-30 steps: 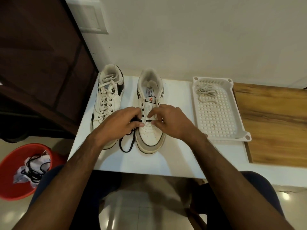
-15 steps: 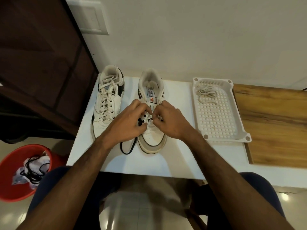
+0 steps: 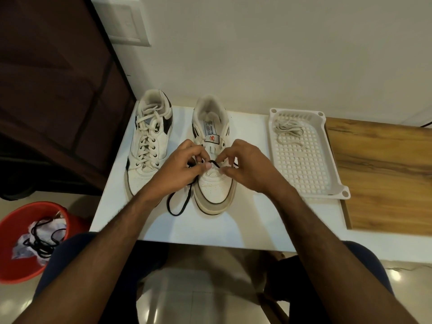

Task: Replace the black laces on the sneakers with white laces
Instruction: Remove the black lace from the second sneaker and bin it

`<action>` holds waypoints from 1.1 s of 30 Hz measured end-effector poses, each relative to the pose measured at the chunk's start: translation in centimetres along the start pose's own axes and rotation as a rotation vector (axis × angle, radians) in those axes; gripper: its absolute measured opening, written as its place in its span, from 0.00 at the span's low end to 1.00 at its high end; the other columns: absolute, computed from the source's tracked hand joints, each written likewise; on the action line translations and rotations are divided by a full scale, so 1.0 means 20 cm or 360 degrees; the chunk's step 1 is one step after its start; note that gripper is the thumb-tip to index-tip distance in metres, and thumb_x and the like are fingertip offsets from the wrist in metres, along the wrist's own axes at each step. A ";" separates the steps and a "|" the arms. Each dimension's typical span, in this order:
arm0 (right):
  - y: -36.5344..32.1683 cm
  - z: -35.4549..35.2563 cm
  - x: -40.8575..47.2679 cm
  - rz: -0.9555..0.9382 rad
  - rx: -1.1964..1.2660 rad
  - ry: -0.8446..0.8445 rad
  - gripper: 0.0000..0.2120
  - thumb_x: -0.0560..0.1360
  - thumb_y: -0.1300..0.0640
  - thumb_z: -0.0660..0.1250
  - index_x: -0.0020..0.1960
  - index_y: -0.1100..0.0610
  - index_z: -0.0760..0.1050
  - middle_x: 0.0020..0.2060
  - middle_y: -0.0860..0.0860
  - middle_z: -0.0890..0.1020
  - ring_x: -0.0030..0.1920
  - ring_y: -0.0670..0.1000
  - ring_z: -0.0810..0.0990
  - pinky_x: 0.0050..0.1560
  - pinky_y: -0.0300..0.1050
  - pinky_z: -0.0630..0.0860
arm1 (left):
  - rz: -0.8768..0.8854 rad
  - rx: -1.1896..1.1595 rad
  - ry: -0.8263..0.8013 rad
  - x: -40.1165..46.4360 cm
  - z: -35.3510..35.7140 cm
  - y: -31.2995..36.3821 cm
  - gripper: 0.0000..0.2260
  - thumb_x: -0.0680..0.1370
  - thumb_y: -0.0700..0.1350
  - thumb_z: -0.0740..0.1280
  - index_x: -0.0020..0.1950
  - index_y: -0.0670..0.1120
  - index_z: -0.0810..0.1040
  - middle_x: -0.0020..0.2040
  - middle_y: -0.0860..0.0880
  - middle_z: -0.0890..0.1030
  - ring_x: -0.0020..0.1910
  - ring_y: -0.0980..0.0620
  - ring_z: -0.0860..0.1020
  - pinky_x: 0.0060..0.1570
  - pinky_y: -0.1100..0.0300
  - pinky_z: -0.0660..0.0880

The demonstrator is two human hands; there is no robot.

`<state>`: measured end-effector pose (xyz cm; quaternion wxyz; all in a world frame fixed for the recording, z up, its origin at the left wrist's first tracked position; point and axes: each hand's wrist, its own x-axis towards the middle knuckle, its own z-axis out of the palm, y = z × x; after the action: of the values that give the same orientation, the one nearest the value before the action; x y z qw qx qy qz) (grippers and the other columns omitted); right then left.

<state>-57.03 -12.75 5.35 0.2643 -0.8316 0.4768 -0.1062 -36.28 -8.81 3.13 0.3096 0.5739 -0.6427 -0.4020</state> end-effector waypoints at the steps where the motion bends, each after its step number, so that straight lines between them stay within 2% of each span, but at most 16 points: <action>1: -0.01 0.02 0.00 -0.0031 -0.0106 0.0008 0.07 0.75 0.51 0.74 0.53 0.48 0.84 0.44 0.46 0.75 0.47 0.49 0.77 0.50 0.50 0.75 | -0.0018 -0.0034 -0.0005 0.00 0.00 0.00 0.02 0.79 0.42 0.72 0.48 0.48 0.81 0.51 0.47 0.73 0.46 0.61 0.76 0.50 0.73 0.70; 3: -0.04 0.05 0.02 -0.0083 -0.0252 0.0043 0.06 0.76 0.51 0.73 0.52 0.49 0.84 0.45 0.48 0.76 0.49 0.51 0.77 0.51 0.52 0.74 | -0.0035 -0.0074 -0.0028 -0.01 0.00 0.00 0.02 0.79 0.41 0.72 0.49 0.47 0.81 0.51 0.48 0.73 0.46 0.61 0.76 0.50 0.73 0.70; 6: -0.05 0.06 0.04 -0.0073 -0.0225 0.0076 0.04 0.76 0.54 0.74 0.50 0.51 0.84 0.46 0.45 0.77 0.49 0.50 0.77 0.52 0.52 0.74 | 0.0001 0.0048 -0.0045 -0.01 0.00 -0.01 0.04 0.78 0.43 0.73 0.51 0.49 0.80 0.52 0.50 0.72 0.48 0.60 0.76 0.50 0.69 0.71; 9: -0.05 0.02 0.03 -0.0057 0.0115 0.0096 0.02 0.75 0.58 0.75 0.47 0.53 0.83 0.43 0.44 0.81 0.45 0.47 0.79 0.50 0.47 0.77 | 0.0058 0.0284 -0.0017 0.00 0.01 -0.03 0.12 0.74 0.51 0.77 0.54 0.54 0.80 0.51 0.54 0.71 0.48 0.57 0.75 0.51 0.58 0.76; 11: -0.08 0.01 0.02 -0.0075 0.0338 0.0107 0.02 0.75 0.61 0.75 0.46 0.55 0.83 0.43 0.46 0.84 0.44 0.46 0.81 0.49 0.41 0.78 | 0.0059 0.0288 0.0014 0.00 0.02 -0.03 0.14 0.71 0.58 0.77 0.53 0.56 0.80 0.50 0.54 0.70 0.47 0.56 0.75 0.49 0.56 0.77; 13: -0.11 0.03 0.02 -0.0145 0.0411 0.0136 0.02 0.75 0.62 0.74 0.47 0.56 0.82 0.43 0.47 0.85 0.44 0.44 0.82 0.48 0.39 0.78 | 0.0048 0.0213 0.0082 0.00 0.05 -0.02 0.16 0.69 0.63 0.75 0.49 0.54 0.81 0.49 0.51 0.70 0.45 0.54 0.75 0.47 0.55 0.76; 16: -0.11 0.04 0.03 -0.0159 0.0525 0.0116 0.05 0.75 0.63 0.74 0.47 0.55 0.82 0.42 0.47 0.84 0.42 0.42 0.82 0.45 0.35 0.77 | -0.0010 0.0058 0.0238 0.01 0.10 -0.03 0.15 0.71 0.55 0.78 0.47 0.45 0.83 0.45 0.50 0.70 0.41 0.55 0.73 0.45 0.54 0.74; 19: -0.05 0.01 0.04 0.0072 0.0665 0.0173 0.08 0.75 0.64 0.73 0.50 0.54 0.78 0.43 0.48 0.80 0.39 0.43 0.79 0.42 0.37 0.76 | -0.0041 0.0070 0.0342 0.03 0.13 -0.04 0.10 0.72 0.49 0.79 0.45 0.44 0.82 0.45 0.53 0.69 0.39 0.59 0.71 0.45 0.61 0.72; 21: -0.01 0.01 0.03 0.0314 0.0600 0.0252 0.10 0.75 0.55 0.74 0.51 0.55 0.75 0.42 0.48 0.79 0.40 0.46 0.79 0.41 0.44 0.75 | -0.0046 0.0102 0.0353 0.03 0.14 -0.05 0.10 0.73 0.48 0.78 0.46 0.45 0.82 0.45 0.54 0.69 0.40 0.59 0.72 0.47 0.59 0.72; 23: 0.00 0.06 0.03 0.0579 0.0552 0.0226 0.18 0.73 0.42 0.74 0.51 0.54 0.73 0.42 0.49 0.81 0.42 0.48 0.80 0.43 0.48 0.76 | -0.0035 0.0109 0.0351 0.02 0.14 -0.04 0.10 0.74 0.47 0.78 0.48 0.44 0.82 0.46 0.55 0.69 0.42 0.58 0.73 0.49 0.58 0.73; 25: -0.02 0.10 0.04 0.0714 0.0504 0.0187 0.22 0.71 0.38 0.74 0.50 0.55 0.73 0.42 0.49 0.82 0.43 0.48 0.80 0.44 0.49 0.77 | -0.0020 0.0103 0.0341 0.02 0.14 -0.04 0.08 0.75 0.46 0.77 0.49 0.45 0.82 0.46 0.55 0.70 0.43 0.58 0.74 0.50 0.57 0.74; 28: -0.05 0.08 0.06 0.0723 0.0459 0.0207 0.17 0.71 0.47 0.74 0.45 0.62 0.79 0.37 0.52 0.84 0.38 0.51 0.81 0.41 0.49 0.78 | 0.0026 0.0082 0.0306 0.01 0.11 -0.04 0.04 0.77 0.44 0.75 0.48 0.48 0.81 0.47 0.54 0.72 0.46 0.53 0.77 0.51 0.55 0.75; 30: -0.05 0.03 0.06 0.0735 0.0516 0.0201 0.12 0.72 0.54 0.72 0.43 0.65 0.82 0.38 0.57 0.86 0.41 0.54 0.84 0.44 0.49 0.80 | 0.0012 -0.0021 0.0297 0.01 0.09 -0.04 0.03 0.79 0.42 0.71 0.47 0.48 0.78 0.47 0.52 0.75 0.47 0.52 0.78 0.51 0.56 0.74; 33: -0.01 -0.01 0.03 0.0749 0.0669 0.0161 0.09 0.72 0.58 0.71 0.43 0.65 0.83 0.40 0.60 0.86 0.42 0.55 0.85 0.48 0.51 0.82 | -0.0110 -0.0352 0.0304 0.01 0.05 -0.02 0.03 0.82 0.40 0.66 0.49 0.43 0.75 0.46 0.46 0.80 0.45 0.54 0.79 0.52 0.55 0.76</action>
<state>-56.61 -13.32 5.50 0.4235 -0.6193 0.6363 -0.1795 -37.00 -8.85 2.26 0.4167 0.5937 -0.5420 -0.4243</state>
